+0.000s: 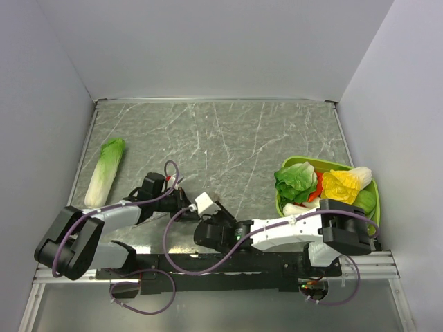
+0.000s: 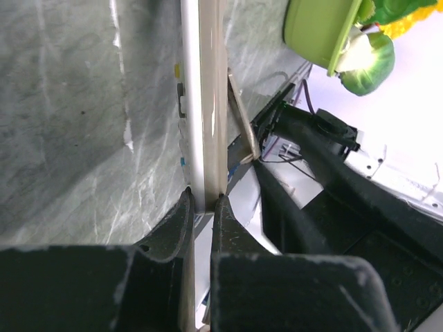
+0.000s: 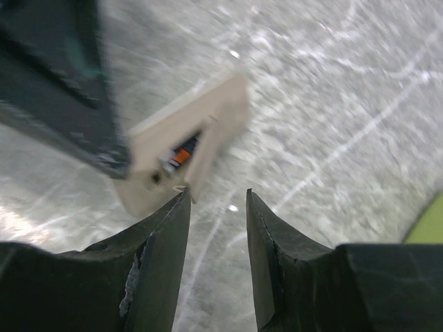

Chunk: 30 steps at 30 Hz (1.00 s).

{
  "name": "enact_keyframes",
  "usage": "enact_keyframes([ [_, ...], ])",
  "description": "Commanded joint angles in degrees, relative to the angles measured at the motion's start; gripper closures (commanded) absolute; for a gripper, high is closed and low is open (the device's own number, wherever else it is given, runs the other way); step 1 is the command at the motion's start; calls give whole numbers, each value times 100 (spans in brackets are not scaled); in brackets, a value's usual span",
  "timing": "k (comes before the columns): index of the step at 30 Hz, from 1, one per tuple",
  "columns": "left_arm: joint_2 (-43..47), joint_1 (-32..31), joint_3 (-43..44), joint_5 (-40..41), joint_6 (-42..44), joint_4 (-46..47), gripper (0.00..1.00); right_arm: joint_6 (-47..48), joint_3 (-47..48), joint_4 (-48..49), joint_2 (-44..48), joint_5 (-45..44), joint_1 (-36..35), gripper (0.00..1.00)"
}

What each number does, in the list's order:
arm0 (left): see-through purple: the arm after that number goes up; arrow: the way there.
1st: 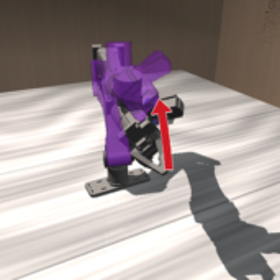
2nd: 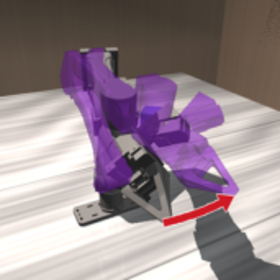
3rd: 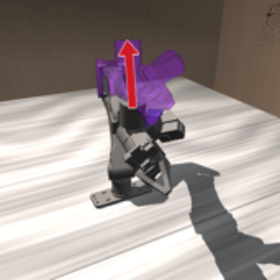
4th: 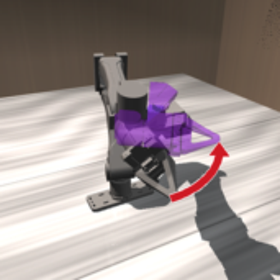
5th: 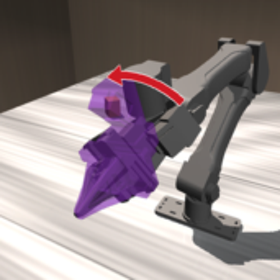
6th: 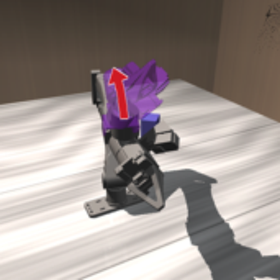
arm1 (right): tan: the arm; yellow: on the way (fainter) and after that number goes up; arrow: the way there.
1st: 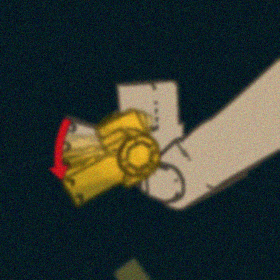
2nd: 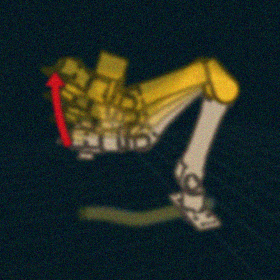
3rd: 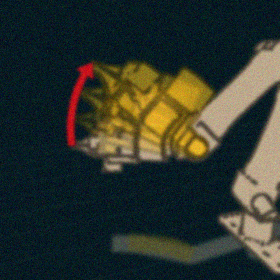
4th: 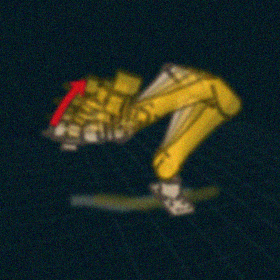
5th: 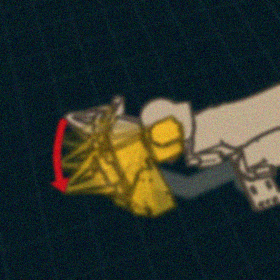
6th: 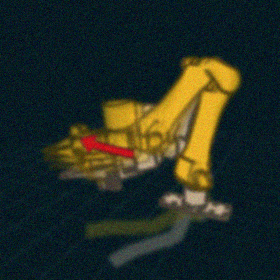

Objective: Unload the batteries from the remote control

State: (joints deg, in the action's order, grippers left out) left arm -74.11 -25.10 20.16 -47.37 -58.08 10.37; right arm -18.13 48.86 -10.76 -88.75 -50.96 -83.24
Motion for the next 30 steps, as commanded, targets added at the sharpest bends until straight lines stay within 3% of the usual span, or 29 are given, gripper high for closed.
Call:
enact_keyframes([
  [1, 107, -91, 172, -168, 183, -571, 99, -717, -43, -856, 340, -573, 282, 55],
  [14, -139, -91, 269, 677, 227, -695, 99, -1114, -852, -462, 1149, 112, 554, 53],
  [21, 62, -91, 164, 1414, 87, -721, 99, -683, -1352, 495, 1860, 1421, 853, 52],
  [24, 317, -83, 14, 1625, -36, -729, 99, -648, -1441, 523, 2221, 1554, 915, 51],
  [26, 431, -100, -4, 1793, -10, -834, 97, -648, -1467, 488, 2466, 1563, 924, 50],
  [30, 476, -100, 40, 1846, 16, -967, 83, -657, -1572, 488, 2792, 1563, 924, 50],
])
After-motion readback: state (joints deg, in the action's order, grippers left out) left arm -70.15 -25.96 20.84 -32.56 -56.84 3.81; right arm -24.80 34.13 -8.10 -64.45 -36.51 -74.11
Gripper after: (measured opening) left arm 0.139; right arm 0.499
